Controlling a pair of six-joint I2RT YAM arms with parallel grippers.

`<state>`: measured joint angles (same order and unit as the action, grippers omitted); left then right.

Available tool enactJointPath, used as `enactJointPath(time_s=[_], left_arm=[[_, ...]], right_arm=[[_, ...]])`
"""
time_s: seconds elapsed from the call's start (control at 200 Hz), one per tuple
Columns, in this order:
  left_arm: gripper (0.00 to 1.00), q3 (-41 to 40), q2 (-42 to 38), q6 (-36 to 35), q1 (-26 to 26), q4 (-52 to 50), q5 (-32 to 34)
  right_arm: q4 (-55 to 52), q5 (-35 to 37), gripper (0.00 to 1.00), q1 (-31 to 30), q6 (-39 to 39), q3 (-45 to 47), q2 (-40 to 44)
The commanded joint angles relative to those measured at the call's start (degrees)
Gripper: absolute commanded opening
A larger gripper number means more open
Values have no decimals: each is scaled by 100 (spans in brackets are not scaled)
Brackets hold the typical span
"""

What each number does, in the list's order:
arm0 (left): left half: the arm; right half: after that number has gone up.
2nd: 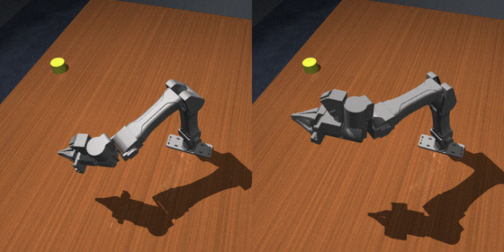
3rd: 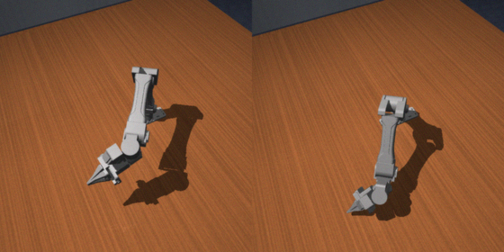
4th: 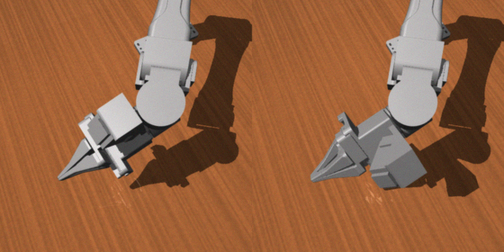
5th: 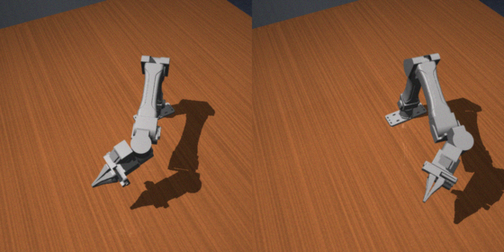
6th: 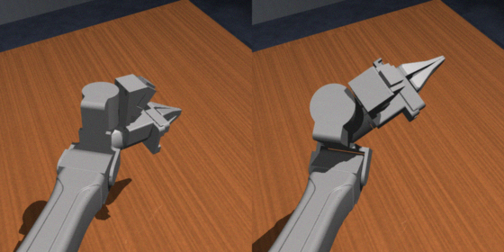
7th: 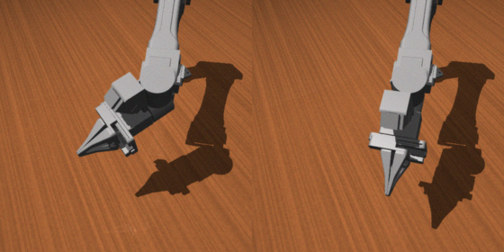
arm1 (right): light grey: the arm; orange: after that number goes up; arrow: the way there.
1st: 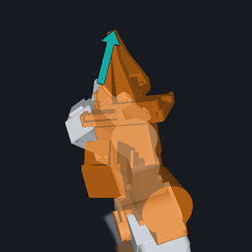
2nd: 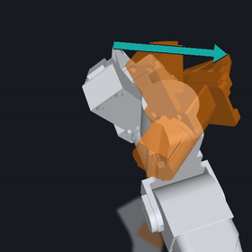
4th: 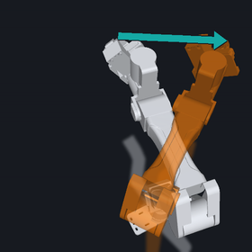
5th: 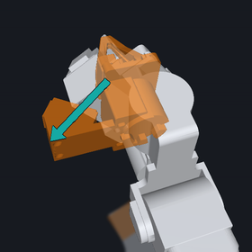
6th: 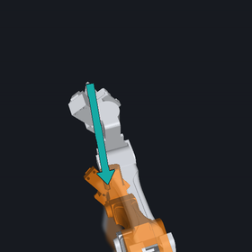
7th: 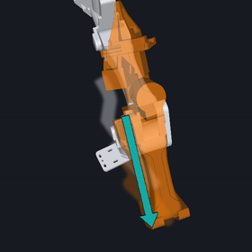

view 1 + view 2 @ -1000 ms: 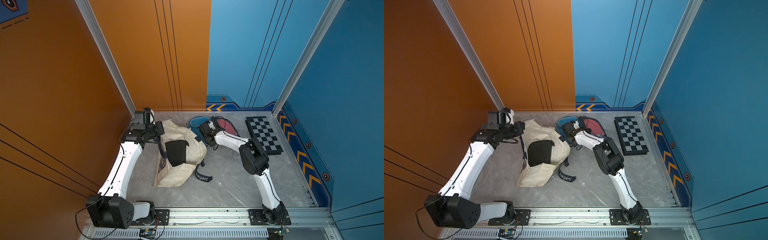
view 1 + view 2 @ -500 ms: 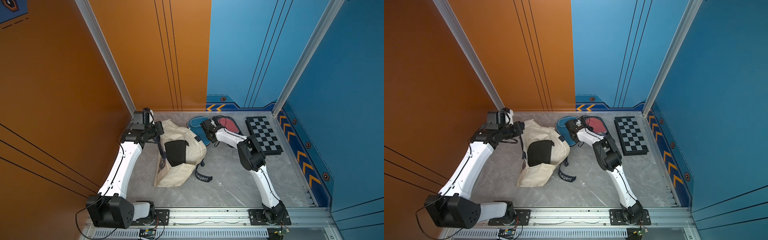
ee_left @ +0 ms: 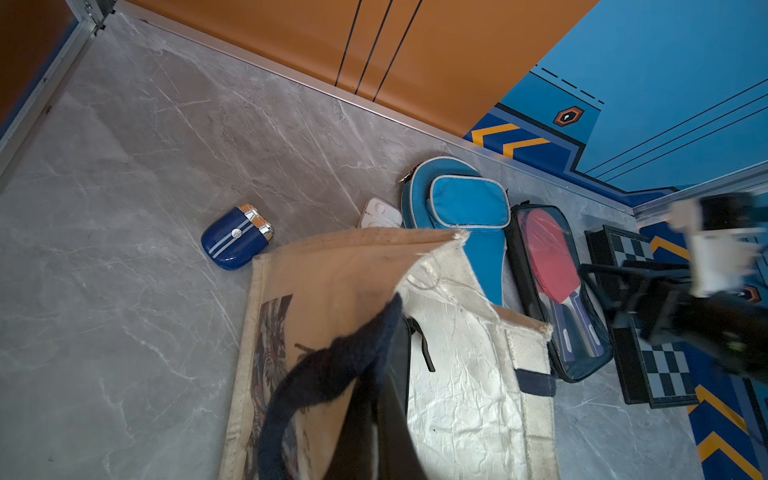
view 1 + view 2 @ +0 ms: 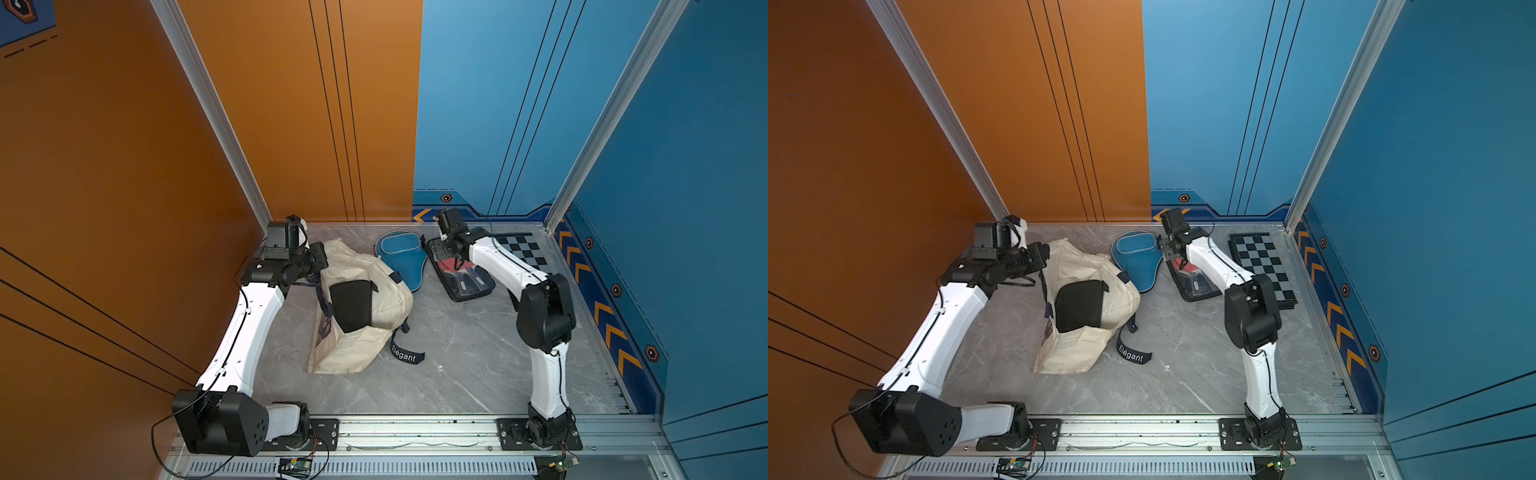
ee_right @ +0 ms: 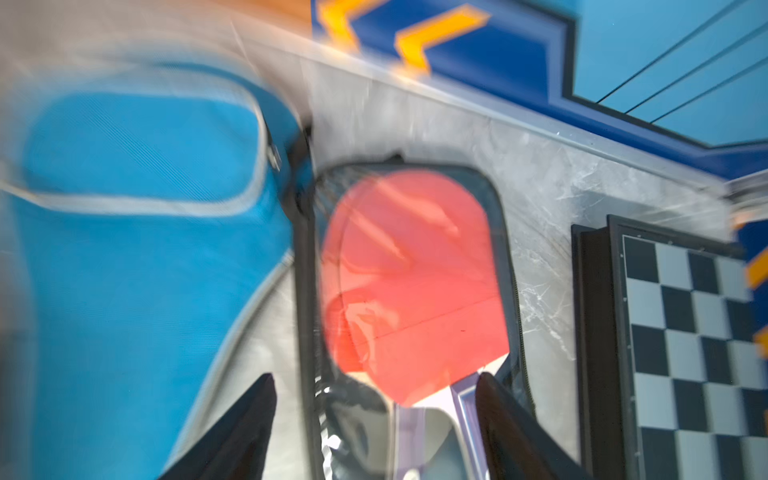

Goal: Remove the ping pong set from the canvas bag
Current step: Place the ping pong set at the center of the board, then place the canvas bag at the center of the board.

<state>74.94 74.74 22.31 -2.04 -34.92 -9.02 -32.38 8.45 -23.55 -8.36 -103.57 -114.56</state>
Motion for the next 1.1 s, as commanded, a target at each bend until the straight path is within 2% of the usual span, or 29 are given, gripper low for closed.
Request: enactJointPath(time_s=[0.0,0.145,0.26,0.445,0.576,0.736,0.786,0.816,0.861,0.916,0.951,0.976,1.096], left_arm=[[0,24,11,-43,99,292,-154],[0,40,6,-82,116,274,-195],[0,52,19,-126,116,275,-256],[0,85,76,-159,116,267,-320],[0,106,51,-174,111,232,-307],[0,109,49,-192,109,214,-277],[0,109,50,-192,108,194,-276],[0,120,56,-204,105,187,-261],[0,131,50,-208,107,183,-247],[0,161,54,-224,105,161,-224],[0,193,66,-227,101,133,-218],[0,232,79,-230,99,118,-222],[0,374,59,-256,13,56,-184]], right_arm=[[58,-2050,77,79,-1227,541,752],[859,-3222,81,-32,-1908,1561,1372],[1156,-3578,81,-278,-2013,2032,1607],[1378,-3378,81,-769,-1999,2442,1537],[1496,-3621,80,-916,-2055,2366,1129],[1325,-3138,76,-1191,-1881,2102,644],[1315,-3083,69,-1195,-1851,2087,563],[1318,-3061,60,-1196,-1820,2079,541],[1320,-3106,43,-1198,-1818,2069,547],[1313,-3123,17,-1206,-1842,2098,675],[1322,-3085,5,-1220,-1882,2136,828],[1343,-3038,0,-1227,-1916,2194,954],[1228,-2698,0,-1274,-2060,2467,1736]])
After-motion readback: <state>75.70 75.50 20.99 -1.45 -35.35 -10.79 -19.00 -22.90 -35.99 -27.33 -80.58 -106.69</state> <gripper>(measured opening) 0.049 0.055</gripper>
